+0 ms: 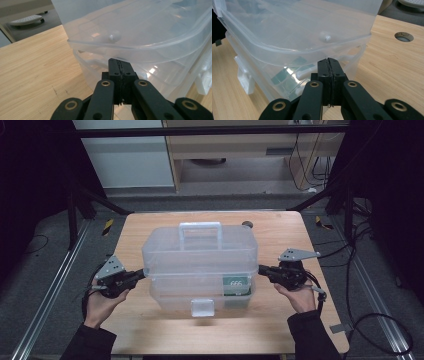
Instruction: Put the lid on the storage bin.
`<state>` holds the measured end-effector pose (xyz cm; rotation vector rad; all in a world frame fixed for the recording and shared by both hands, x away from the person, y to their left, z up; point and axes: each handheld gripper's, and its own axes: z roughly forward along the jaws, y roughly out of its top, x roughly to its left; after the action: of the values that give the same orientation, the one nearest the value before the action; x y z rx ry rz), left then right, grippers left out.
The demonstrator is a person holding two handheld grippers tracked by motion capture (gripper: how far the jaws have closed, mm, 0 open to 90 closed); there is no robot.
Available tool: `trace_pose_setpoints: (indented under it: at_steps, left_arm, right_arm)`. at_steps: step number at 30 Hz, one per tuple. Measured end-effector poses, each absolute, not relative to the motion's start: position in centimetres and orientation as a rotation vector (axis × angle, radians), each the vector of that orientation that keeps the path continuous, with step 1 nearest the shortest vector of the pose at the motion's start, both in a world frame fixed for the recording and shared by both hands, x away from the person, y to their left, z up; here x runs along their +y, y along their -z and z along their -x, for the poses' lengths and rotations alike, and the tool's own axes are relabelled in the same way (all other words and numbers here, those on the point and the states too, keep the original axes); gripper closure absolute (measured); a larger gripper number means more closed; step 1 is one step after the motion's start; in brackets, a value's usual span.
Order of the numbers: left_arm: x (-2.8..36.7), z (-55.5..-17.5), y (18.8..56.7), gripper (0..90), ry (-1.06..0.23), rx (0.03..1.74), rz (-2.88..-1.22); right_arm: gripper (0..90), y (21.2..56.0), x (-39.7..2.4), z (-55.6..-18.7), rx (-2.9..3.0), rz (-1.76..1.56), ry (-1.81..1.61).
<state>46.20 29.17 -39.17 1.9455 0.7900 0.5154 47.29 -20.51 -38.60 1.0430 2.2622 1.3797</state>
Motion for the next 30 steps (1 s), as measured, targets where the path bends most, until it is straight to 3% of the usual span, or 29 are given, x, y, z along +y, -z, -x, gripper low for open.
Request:
trace_pose_setpoints:
  at_steps: [14, 22, 30]
  left_arm:
    - [29.2, -46.2, 40.8, 89.1, -0.528, 0.821, -2.065]
    - [30.2, -46.6, 41.4, 88.9, -0.539, 0.865, -2.040]
    - [31.3, -47.6, 43.1, 75.9, -0.616, 1.005, -1.987]
  right_arm:
    - [89.4, 39.8, -20.5, -46.4, 2.295, -1.054, -1.338]
    - [88.8, 40.7, -20.8, -46.6, 2.309, -1.077, -1.300]
    - [79.5, 42.3, -22.5, -47.3, 2.224, -1.179, -1.224]
